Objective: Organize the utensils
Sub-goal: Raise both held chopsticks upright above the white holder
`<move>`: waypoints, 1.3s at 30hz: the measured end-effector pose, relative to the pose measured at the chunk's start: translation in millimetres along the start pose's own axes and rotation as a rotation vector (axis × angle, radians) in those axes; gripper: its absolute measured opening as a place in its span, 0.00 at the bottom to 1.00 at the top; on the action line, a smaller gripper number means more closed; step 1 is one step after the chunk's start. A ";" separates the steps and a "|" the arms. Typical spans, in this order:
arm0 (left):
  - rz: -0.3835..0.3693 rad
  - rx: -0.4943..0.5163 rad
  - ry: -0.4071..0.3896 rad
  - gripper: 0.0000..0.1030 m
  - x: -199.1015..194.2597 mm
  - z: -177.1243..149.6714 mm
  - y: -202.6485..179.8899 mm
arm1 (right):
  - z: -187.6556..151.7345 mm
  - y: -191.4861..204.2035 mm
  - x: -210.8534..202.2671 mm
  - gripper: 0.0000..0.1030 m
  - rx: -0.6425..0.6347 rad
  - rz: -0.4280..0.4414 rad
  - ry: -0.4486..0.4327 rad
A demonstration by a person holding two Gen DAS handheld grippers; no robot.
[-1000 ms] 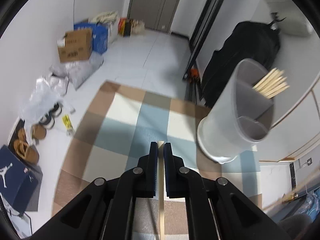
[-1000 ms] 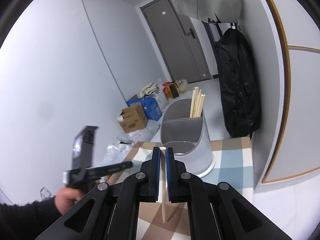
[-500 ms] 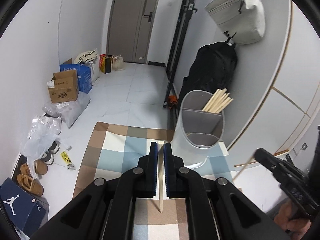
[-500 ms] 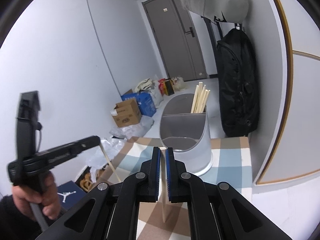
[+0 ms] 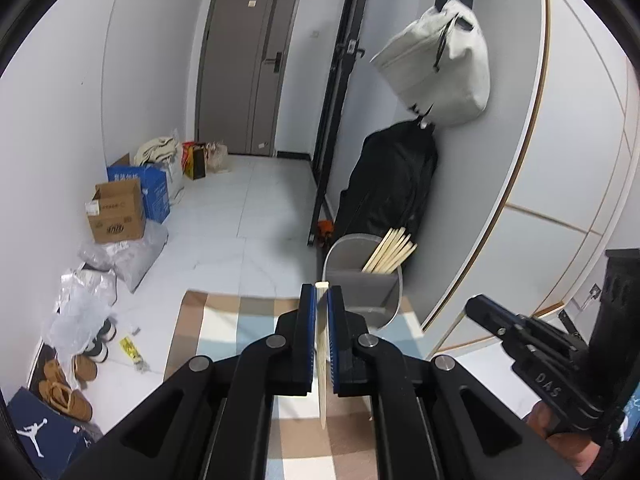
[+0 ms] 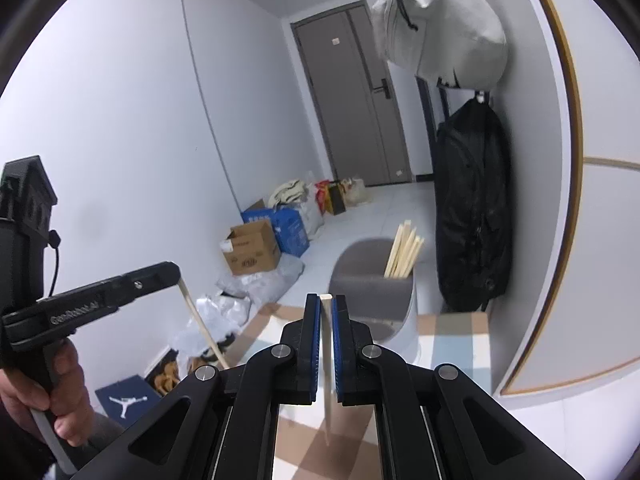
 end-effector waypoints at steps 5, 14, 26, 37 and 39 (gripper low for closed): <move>-0.005 -0.015 -0.007 0.02 0.7 15.6 -7.5 | 20.3 -7.1 -0.7 0.05 -0.016 -0.018 -0.009; -0.029 -0.037 -0.013 0.02 11.2 44.3 -23.8 | 55.8 -27.3 4.2 0.05 0.014 -0.020 -0.029; -0.045 0.000 -0.010 0.02 45.6 84.6 -37.6 | 108.3 -63.4 32.3 0.05 0.032 -0.037 -0.053; -0.038 0.031 0.010 0.02 83.6 103.7 -42.9 | 134.6 -84.8 65.6 0.05 0.031 -0.048 -0.074; -0.037 0.047 0.005 0.02 88.6 104.9 -44.2 | 138.3 -87.9 73.0 0.05 0.030 -0.048 -0.079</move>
Point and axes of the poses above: each gripper's, at about its wrist camera, not at the fingertips, and x roughly the way its jaws point, y to its left, z to its top, the point moved 7 cm from there along x, roughly the way its jaws point, and after that the axes turned 15 degrees about -x, right-handed, at the moved point
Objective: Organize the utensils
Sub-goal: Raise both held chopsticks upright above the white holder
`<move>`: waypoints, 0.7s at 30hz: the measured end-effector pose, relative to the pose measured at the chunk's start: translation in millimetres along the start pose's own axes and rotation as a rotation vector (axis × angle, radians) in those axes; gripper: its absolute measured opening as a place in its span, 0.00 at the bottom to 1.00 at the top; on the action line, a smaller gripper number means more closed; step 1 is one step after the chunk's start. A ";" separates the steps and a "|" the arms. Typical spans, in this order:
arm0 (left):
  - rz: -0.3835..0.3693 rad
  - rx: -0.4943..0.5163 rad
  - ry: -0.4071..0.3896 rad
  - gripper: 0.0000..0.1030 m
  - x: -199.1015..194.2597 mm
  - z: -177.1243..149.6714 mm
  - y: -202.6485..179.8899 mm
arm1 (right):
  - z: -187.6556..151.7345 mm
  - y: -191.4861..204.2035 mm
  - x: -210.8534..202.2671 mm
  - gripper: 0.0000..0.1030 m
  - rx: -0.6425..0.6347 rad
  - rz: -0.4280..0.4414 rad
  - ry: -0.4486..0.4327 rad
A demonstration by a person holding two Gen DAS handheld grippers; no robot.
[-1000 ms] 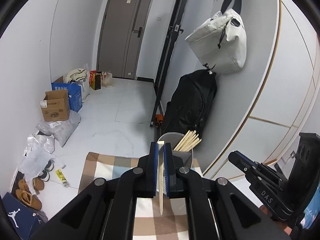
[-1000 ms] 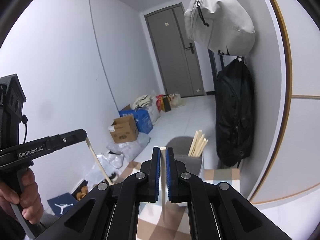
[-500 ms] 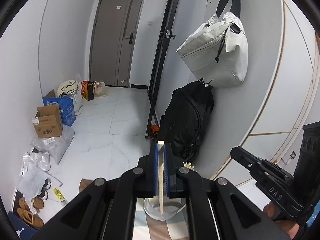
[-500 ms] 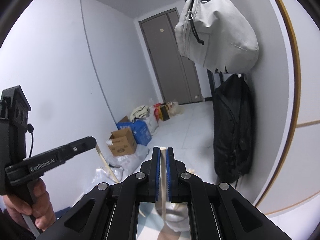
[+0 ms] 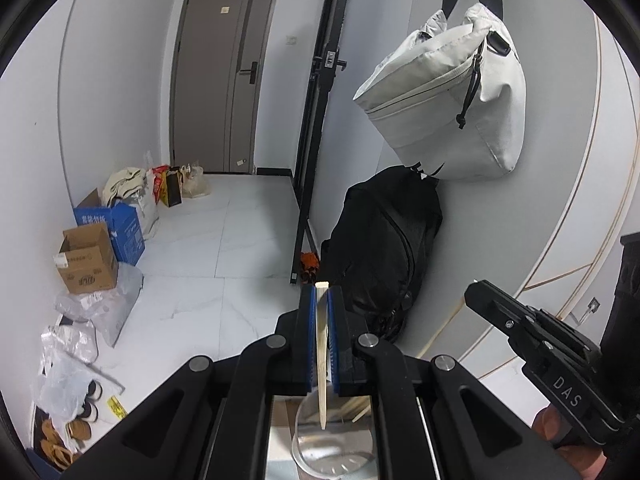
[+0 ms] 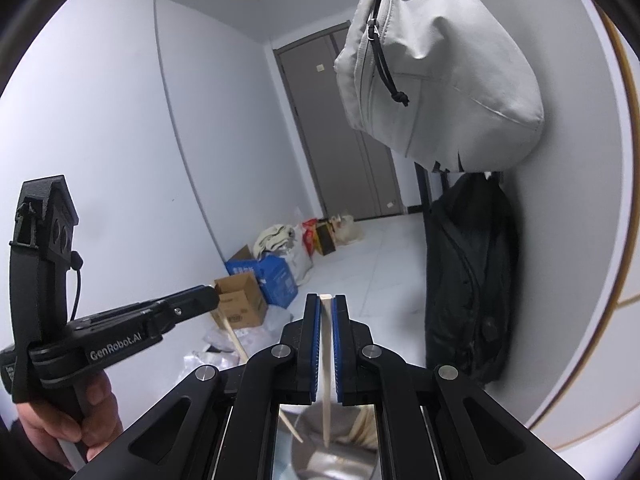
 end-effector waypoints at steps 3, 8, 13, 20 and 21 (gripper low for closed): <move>-0.009 0.006 0.010 0.02 8.3 2.2 -1.3 | 2.0 -2.0 9.4 0.05 -0.003 -0.002 -0.004; -0.006 0.038 0.031 0.02 22.4 0.0 -6.4 | -4.9 -6.6 23.5 0.05 -0.005 0.000 0.011; 0.003 0.080 0.054 0.02 35.9 -8.0 -8.7 | -14.3 -12.1 33.2 0.05 0.006 0.003 0.026; 0.006 0.079 0.100 0.02 52.7 -14.3 -4.5 | -28.5 -19.1 47.8 0.05 0.024 0.019 0.050; 0.007 0.077 0.106 0.02 54.4 -15.5 -3.4 | -31.2 -20.4 49.7 0.05 0.031 0.024 0.053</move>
Point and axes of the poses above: each gripper's, at about its wrist camera, not at the fingertips, and x roughly the way its jaws point, y to its left, z to its top, the point moved 7 cm from there along x, roughly the way its jaws point, and after that the axes turned 15 degrees about -x, right-handed, at the moved point
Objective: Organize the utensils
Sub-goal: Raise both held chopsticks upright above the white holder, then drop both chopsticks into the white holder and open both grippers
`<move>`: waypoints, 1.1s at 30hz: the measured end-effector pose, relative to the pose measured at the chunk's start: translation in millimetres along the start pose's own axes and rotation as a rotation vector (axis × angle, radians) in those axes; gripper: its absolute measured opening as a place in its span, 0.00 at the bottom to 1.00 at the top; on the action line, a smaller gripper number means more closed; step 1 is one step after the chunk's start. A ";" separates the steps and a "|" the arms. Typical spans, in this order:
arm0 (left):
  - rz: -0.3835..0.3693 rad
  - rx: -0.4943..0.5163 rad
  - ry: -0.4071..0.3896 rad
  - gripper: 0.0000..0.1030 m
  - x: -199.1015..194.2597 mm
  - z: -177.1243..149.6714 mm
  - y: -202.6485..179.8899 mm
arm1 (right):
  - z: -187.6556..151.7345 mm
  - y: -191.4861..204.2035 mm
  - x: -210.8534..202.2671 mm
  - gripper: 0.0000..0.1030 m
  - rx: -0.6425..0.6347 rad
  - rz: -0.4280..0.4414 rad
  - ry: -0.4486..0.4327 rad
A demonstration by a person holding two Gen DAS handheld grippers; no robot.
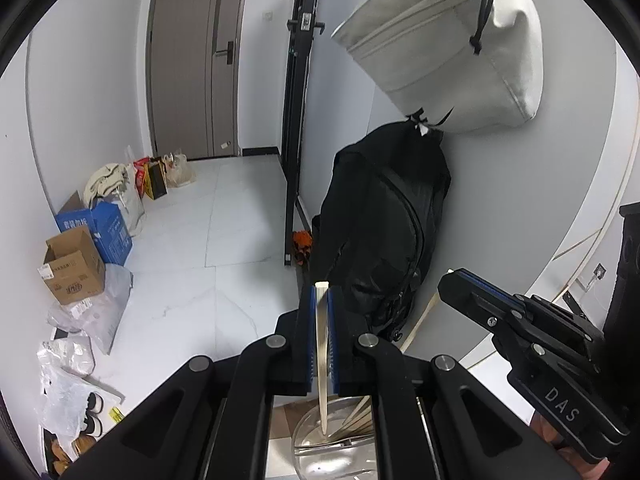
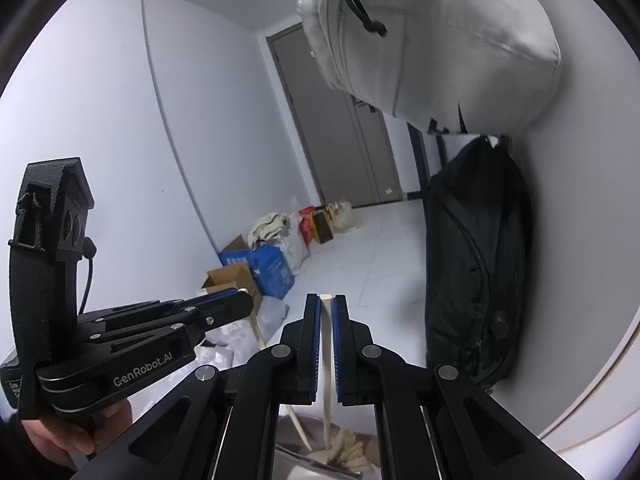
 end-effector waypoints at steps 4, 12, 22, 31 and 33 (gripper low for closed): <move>-0.014 -0.011 0.023 0.02 8.1 -3.2 0.0 | -10.8 -3.9 7.3 0.05 0.015 0.006 0.015; -0.025 -0.031 0.039 0.02 18.0 -9.4 4.7 | -38.6 -9.4 24.1 0.05 0.038 0.029 0.059; -0.051 -0.042 0.063 0.02 18.8 -14.2 4.7 | -40.8 1.4 20.6 0.05 0.013 0.059 0.052; -0.072 -0.016 0.092 0.02 17.0 -25.2 5.8 | -45.2 5.7 21.6 0.05 0.016 0.077 0.085; -0.083 -0.028 0.111 0.02 18.7 -27.7 8.5 | -46.1 8.0 22.4 0.05 0.015 0.093 0.096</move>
Point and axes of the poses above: each gripper's, at about its wrist camera, not at the fingertips, and x roughly the way its jaws point, y to its left, z to its top, the point moved 7 cm from there along x, roughly the way its jaws point, and after that the axes turned 15 degrees about -x, right-handed, at the moved point
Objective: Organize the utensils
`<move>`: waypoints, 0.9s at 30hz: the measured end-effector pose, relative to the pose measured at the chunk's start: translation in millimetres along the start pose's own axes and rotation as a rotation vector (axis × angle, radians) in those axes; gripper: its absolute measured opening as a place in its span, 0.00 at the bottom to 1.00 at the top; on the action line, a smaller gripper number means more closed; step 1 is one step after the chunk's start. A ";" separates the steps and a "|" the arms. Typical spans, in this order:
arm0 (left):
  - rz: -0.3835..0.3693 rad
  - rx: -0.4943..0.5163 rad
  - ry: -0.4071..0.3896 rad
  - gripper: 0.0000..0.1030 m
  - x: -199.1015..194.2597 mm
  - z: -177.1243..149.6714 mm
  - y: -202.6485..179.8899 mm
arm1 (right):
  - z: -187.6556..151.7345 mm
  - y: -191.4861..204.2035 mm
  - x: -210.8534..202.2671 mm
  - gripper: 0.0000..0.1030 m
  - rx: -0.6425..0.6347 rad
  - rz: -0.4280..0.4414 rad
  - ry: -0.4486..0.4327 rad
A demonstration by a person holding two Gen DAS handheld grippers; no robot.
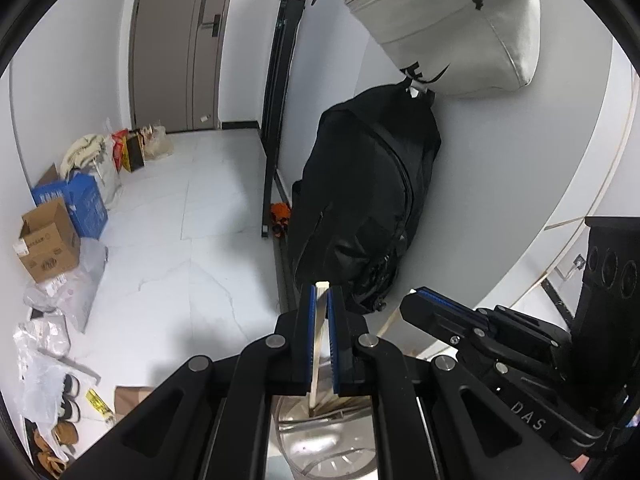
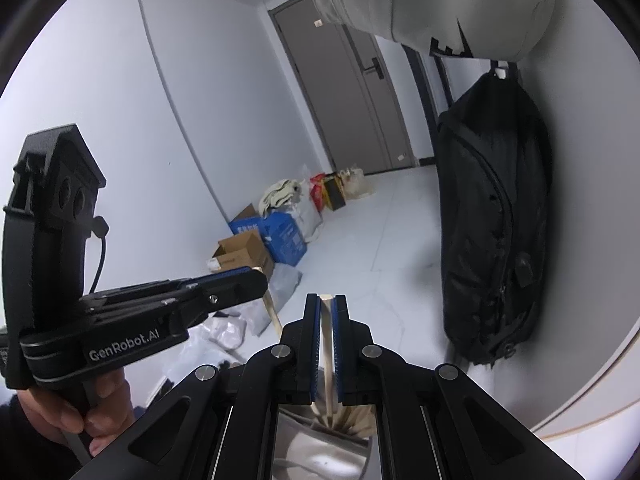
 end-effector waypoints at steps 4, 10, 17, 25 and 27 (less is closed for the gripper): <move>-0.010 -0.014 0.019 0.02 0.1 -1.4 1.4 | -0.9 5.8 0.7 0.06 -0.007 0.020 0.019; 0.014 -0.008 0.069 0.03 0.8 -8.7 1.0 | -5.3 6.3 -5.9 0.08 0.025 0.029 0.037; 0.035 0.019 0.061 0.22 -11.0 -16.1 -3.7 | -7.8 4.3 -28.7 0.08 0.035 0.004 0.023; 0.103 0.008 -0.075 0.45 -48.6 -20.2 -3.1 | -19.6 -1.1 -70.1 0.25 0.089 -0.053 -0.010; 0.114 0.008 -0.120 0.56 -63.7 -21.8 -5.6 | -19.6 5.5 -83.3 0.30 0.077 -0.056 -0.029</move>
Point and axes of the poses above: each gripper's, at about its wrist camera, not at the fingertips, and x roughly the way its jaws point, y to its left, z to its top, the point moved 7 cm from there along x, roughly the way its jaws point, and after that the axes turned 15 degrees about -x, right-handed, at the moved point
